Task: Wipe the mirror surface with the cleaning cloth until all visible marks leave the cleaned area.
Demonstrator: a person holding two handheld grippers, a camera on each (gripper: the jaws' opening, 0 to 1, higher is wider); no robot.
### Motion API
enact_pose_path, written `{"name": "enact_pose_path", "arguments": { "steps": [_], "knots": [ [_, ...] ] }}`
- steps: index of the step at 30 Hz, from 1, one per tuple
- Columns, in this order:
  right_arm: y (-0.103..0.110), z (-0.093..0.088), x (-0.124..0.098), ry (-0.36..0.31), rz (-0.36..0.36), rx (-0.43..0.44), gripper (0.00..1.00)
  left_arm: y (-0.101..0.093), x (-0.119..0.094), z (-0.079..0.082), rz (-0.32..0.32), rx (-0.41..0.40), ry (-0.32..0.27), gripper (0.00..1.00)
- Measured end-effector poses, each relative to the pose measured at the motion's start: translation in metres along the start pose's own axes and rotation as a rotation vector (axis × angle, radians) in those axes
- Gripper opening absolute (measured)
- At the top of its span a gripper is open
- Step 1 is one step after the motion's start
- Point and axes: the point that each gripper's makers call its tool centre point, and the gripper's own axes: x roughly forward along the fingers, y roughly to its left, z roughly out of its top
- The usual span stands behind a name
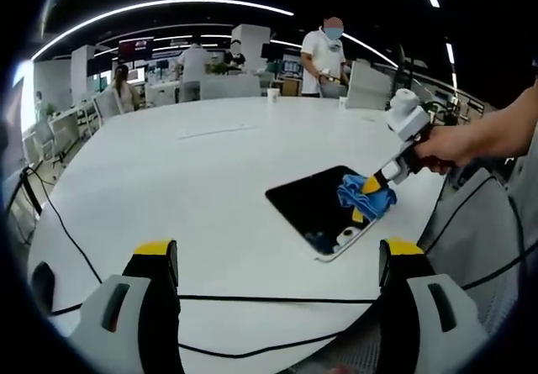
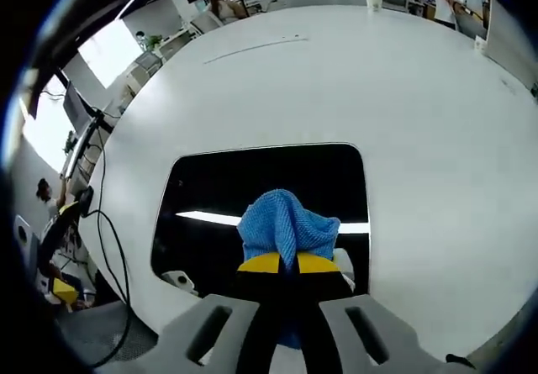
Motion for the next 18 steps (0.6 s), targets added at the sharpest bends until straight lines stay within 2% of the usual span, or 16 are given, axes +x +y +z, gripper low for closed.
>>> {"name": "enact_pose_path", "arguments": {
  "steps": [18],
  "knots": [
    [0.005,-0.023,-0.012,-0.004,0.02,-0.004,0.0,0.001,0.001,-0.002,-0.001,0.001,0.006,0.99]
  ]
}}
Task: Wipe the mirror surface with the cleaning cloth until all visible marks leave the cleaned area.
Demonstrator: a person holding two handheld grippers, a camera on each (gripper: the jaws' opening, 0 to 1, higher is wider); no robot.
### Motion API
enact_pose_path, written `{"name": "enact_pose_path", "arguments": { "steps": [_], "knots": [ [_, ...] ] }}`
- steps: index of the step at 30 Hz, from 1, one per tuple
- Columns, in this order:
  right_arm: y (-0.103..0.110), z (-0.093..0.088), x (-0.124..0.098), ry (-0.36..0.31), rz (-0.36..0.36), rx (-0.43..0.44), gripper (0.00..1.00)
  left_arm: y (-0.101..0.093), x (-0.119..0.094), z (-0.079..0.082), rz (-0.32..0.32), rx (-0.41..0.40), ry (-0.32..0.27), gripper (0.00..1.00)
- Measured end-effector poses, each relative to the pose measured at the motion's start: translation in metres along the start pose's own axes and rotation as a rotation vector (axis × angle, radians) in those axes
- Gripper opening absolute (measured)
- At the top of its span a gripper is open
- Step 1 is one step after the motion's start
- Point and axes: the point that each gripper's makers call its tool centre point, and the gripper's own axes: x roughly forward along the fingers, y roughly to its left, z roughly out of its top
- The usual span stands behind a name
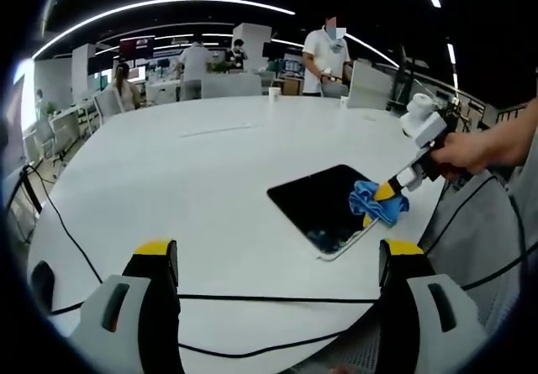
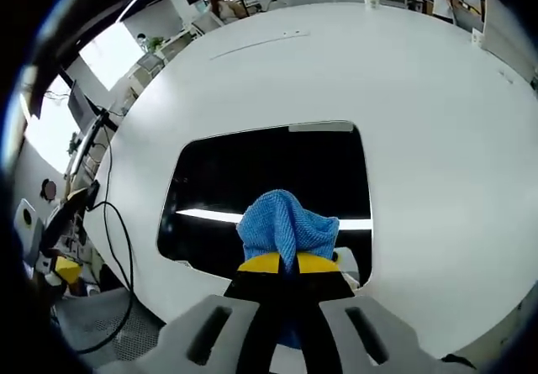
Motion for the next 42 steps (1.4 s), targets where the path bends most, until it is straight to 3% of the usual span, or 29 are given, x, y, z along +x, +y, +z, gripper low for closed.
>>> {"name": "enact_pose_path", "arguments": {
  "steps": [42],
  "knots": [
    [0.005,-0.019,-0.007,0.031,0.019,-0.031,0.0,-0.001,0.001,-0.007,0.009,-0.003,0.013,0.99]
  ]
}}
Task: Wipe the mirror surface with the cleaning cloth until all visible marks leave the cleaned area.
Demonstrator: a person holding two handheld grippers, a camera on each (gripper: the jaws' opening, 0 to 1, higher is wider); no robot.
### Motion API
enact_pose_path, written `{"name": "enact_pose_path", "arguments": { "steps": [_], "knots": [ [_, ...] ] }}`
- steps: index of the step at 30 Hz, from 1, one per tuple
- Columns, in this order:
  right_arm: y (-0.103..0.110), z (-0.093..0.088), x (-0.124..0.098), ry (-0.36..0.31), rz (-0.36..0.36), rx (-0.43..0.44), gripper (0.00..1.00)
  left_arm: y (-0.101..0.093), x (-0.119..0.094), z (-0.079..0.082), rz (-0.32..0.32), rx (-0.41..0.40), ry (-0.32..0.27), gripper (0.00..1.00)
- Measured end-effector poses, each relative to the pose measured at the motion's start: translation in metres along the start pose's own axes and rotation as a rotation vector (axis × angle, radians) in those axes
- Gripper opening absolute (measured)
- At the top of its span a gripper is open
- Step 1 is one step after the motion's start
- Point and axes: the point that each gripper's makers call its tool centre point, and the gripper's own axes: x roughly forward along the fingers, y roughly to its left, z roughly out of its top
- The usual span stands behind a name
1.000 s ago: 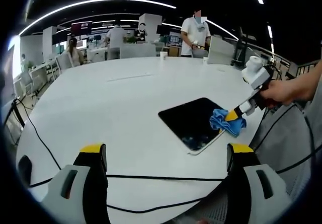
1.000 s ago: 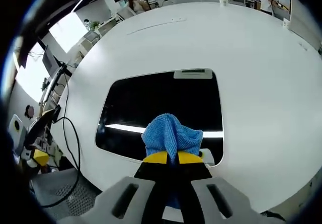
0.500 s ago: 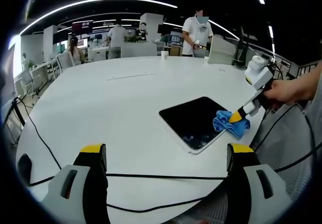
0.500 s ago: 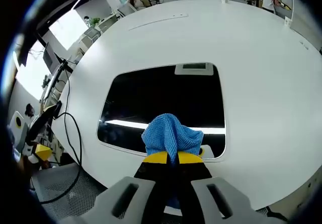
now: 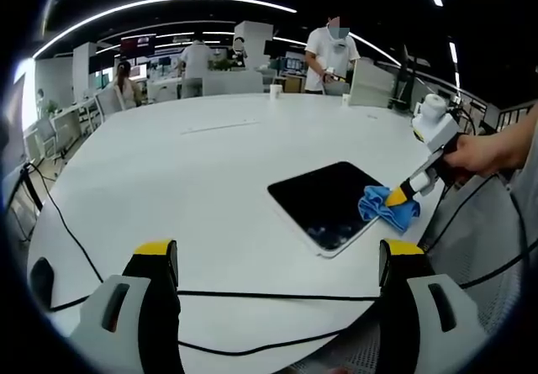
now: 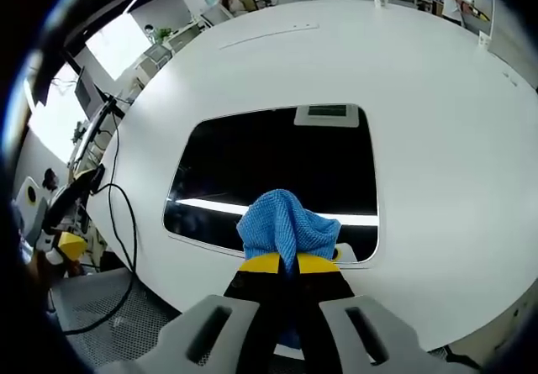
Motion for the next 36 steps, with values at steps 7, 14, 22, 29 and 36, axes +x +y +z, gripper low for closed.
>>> {"name": "enact_pose_path", "arguments": {
  "steps": [7,14,22,29,36],
  "knots": [
    [-0.005,0.003,-0.004,-0.006,0.003,0.009,0.0,-0.001,0.001,-0.001,0.0,0.0,0.002,0.99],
    [-0.01,0.001,-0.005,-0.005,0.005,0.012,0.0,-0.002,0.002,0.002,0.001,0.0,-0.005,0.99],
    [-0.021,0.001,-0.007,-0.007,0.005,0.028,0.0,0.0,-0.002,-0.005,0.016,-0.012,0.003,0.99],
    [-0.031,0.001,-0.01,-0.011,-0.001,0.033,0.0,-0.001,-0.001,-0.005,0.026,-0.02,0.003,0.99],
    [-0.037,0.002,-0.01,-0.007,-0.002,0.038,0.0,-0.003,0.001,-0.002,0.027,-0.018,0.0,0.99]
  ]
}}
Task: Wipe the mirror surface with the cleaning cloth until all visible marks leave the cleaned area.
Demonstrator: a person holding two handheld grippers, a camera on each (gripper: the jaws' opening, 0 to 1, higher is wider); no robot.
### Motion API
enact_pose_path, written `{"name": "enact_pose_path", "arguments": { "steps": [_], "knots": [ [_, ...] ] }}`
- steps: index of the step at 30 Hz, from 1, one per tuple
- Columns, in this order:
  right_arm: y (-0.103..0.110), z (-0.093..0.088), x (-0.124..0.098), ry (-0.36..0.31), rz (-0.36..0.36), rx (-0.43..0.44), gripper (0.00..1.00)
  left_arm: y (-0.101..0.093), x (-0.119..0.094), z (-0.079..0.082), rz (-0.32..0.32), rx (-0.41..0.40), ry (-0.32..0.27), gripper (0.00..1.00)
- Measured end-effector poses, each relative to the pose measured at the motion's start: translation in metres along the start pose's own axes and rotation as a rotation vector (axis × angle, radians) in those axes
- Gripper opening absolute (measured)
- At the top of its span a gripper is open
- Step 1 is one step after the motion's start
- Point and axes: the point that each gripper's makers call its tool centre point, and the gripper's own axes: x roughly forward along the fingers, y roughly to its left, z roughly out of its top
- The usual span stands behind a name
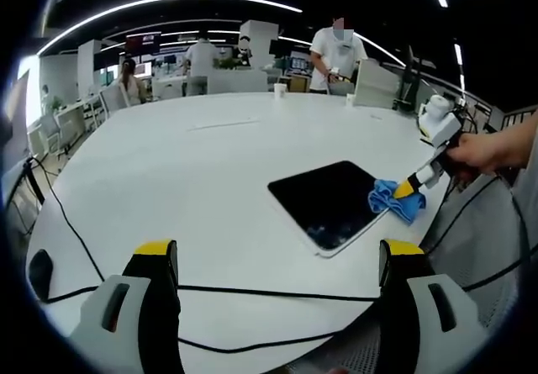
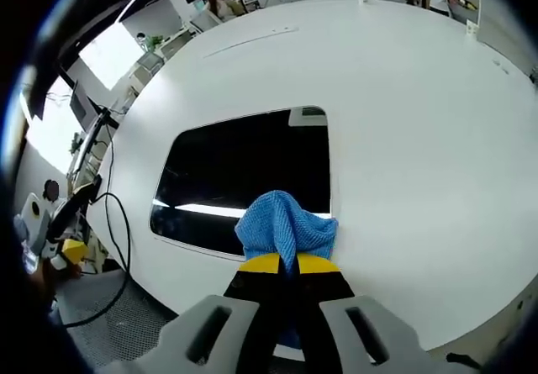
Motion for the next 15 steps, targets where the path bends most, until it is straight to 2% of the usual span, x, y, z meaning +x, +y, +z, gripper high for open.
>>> {"name": "enact_pose_path", "arguments": {
  "steps": [5,15],
  "knots": [
    [-0.0073,0.0008,-0.0019,0.002,-0.009,0.006,0.0,0.0015,0.0002,0.0006,0.009,-0.003,0.0,0.99],
    [-0.0081,0.0005,-0.0017,0.006,-0.014,-0.002,0.0,0.0008,0.0002,0.0009,0.01,-0.001,0.003,0.99]
  ]
}}
